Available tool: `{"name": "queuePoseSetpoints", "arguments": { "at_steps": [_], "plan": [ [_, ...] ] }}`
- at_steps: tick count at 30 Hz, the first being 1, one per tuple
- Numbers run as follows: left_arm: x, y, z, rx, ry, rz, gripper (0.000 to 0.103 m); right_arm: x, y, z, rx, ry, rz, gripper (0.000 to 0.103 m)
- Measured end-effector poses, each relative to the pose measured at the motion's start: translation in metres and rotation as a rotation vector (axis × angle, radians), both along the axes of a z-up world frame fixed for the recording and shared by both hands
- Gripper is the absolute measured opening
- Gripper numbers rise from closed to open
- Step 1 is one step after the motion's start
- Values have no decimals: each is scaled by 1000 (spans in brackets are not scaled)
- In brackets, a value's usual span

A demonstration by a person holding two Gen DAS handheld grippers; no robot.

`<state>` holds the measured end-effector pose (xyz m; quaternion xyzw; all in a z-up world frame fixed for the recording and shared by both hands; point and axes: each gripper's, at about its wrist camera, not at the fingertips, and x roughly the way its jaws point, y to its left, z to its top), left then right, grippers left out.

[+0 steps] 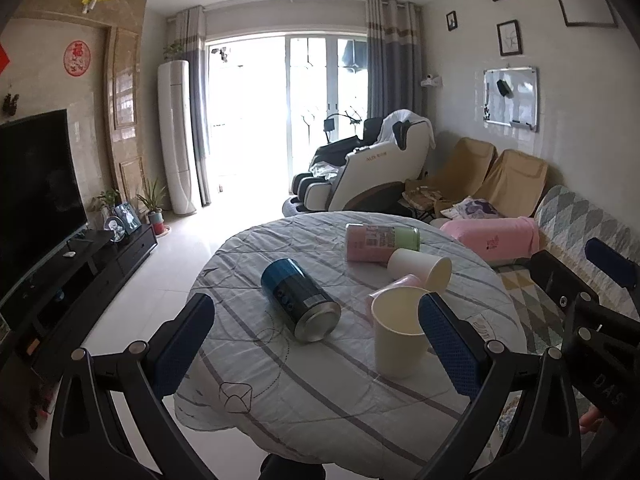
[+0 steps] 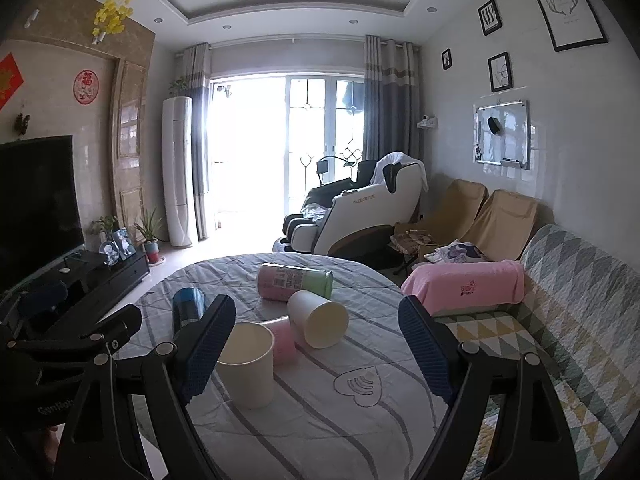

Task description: Flip cup upright

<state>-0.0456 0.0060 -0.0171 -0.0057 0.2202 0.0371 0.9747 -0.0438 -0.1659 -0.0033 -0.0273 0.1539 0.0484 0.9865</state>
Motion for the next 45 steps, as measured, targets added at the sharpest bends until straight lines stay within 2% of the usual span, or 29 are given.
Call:
{"name": "queuePoseSetpoints", "arguments": {
  "at_steps": [14,26,36,45],
  "plan": [
    [17,-16,-14,-2,76,-50,103,7,-14,-6,-18,38,-42,85],
    [21,-23,-12,18,68,-50,103,9,-22,-8,-7,52,-48,85],
    [20,-23,-9,30,30,-39,103,9,-22,-8,-5,54,-47,85],
    [24,-19,-13,22,60,-44,103,15,-20,-12,-8,72,-37,85]
  ]
}}
